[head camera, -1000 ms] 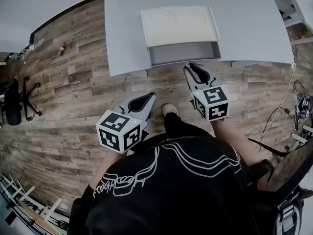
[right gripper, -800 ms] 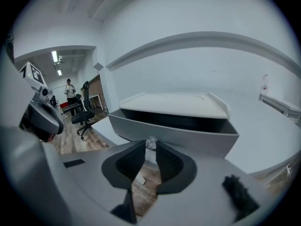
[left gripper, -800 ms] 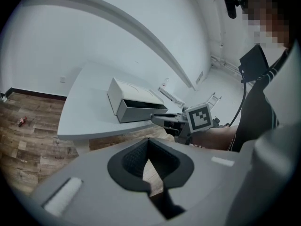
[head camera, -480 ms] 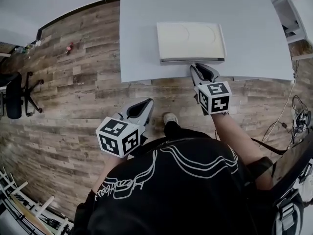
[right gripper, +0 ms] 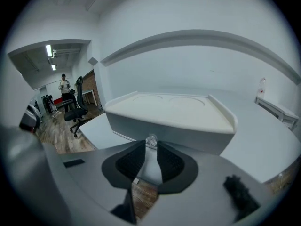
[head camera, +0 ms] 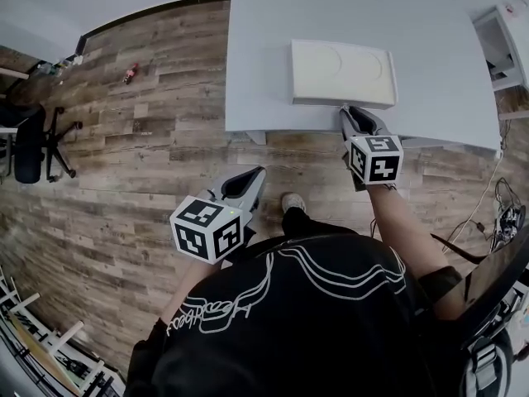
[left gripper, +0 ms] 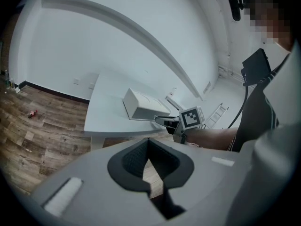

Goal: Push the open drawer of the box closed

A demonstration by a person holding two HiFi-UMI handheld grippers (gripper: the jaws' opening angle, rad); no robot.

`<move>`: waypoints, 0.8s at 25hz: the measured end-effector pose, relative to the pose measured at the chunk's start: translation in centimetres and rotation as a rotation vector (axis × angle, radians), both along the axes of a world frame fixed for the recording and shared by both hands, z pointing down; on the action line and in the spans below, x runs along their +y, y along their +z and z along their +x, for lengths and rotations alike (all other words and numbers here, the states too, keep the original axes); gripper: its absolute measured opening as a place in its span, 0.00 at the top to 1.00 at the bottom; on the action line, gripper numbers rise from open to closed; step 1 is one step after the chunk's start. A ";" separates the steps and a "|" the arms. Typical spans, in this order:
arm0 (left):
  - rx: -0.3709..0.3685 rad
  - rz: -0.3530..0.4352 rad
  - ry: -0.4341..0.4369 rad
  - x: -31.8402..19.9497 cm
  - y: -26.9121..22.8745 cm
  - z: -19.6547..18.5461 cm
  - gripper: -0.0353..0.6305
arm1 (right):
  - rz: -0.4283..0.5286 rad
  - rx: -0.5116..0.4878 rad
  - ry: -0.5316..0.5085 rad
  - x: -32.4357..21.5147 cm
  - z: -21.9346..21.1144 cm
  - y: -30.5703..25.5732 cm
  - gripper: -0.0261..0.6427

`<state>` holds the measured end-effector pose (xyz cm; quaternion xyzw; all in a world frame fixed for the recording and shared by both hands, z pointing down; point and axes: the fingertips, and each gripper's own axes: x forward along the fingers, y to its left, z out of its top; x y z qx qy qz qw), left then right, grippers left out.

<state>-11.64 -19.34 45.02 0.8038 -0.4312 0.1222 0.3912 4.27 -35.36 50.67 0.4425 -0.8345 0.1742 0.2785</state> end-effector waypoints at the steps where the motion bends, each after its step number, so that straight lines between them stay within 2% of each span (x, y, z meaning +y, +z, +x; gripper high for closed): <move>1: 0.001 0.002 -0.002 0.4 -0.1 -0.1 0.94 | 0.000 0.004 0.013 0.4 0.3 0.0 0.86; 4: 0.011 0.016 0.004 1.4 -0.7 -0.3 0.94 | -0.006 -0.008 0.045 2.2 1.2 0.0 0.86; 7: 0.017 0.041 0.029 2.7 -1.6 0.1 0.94 | -0.009 -0.048 0.025 5.0 1.4 -0.8 0.86; 9: 0.016 0.059 0.056 4.0 -2.3 0.5 0.94 | -0.016 -0.106 -0.016 7.4 1.0 -2.0 0.86; 11: 0.021 0.078 0.081 5.5 -3.1 1.0 0.94 | -0.006 -0.179 -0.046 10.0 0.6 -4.1 0.92; 14: 0.029 0.116 0.118 7.8 -4.8 1.9 0.94 | 0.028 -0.256 -0.107 14.2 -0.2 -7.8 0.94; 20: 0.065 0.224 0.243 13.1 -8.9 4.5 0.94 | 0.046 -0.408 -0.303 26.1 -3.3 -14.3 0.95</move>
